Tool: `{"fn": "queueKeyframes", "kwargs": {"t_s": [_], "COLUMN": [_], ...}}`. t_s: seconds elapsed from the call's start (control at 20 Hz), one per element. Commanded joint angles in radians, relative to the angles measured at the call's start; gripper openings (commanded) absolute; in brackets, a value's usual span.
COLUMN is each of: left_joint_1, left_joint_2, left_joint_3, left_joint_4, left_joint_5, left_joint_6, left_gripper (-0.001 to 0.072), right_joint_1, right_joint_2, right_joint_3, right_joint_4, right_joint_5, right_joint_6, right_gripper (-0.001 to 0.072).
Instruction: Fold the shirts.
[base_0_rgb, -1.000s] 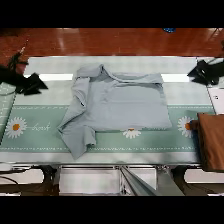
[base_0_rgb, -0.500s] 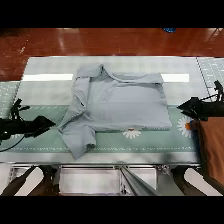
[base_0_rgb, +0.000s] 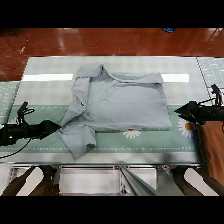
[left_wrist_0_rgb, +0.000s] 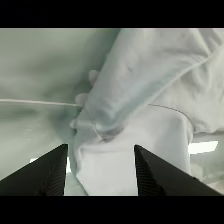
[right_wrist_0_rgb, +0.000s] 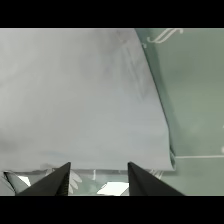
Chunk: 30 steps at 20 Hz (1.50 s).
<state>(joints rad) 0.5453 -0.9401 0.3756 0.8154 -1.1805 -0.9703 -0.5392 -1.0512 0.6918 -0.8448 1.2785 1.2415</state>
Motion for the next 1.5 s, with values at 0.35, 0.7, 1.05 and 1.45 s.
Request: {"fn": "queueKeyframes", "kwargs": {"t_s": [0.35,0.7,1.05,1.45], "left_joint_1": [-0.057,-0.206,-0.136,-0.137], "left_joint_2": [-0.134,-0.261,-0.261,-0.262], "left_joint_3": [-0.001,0.050,0.192,0.191], "left_joint_4": [-0.052,-0.026,-0.050,-0.083], "left_joint_5": [0.119,0.123,-0.025,-0.036], "left_joint_6": [0.073,0.061,0.058,0.057], "left_gripper": [0.0506,0.0019,0.0019,0.0019], "right_joint_1": [0.000,-0.031,-0.121,-0.065], "right_joint_2": [0.002,0.002,0.002,-0.080], "right_joint_3": [-0.002,-0.001,-0.082,-0.189], "right_joint_4": [0.021,0.056,-0.284,-0.102], "right_joint_5": [0.006,0.013,0.109,-0.045], "right_joint_6": [-0.005,0.007,0.136,0.087], "right_gripper": [0.0416,0.0415,0.0411,0.0410]}}
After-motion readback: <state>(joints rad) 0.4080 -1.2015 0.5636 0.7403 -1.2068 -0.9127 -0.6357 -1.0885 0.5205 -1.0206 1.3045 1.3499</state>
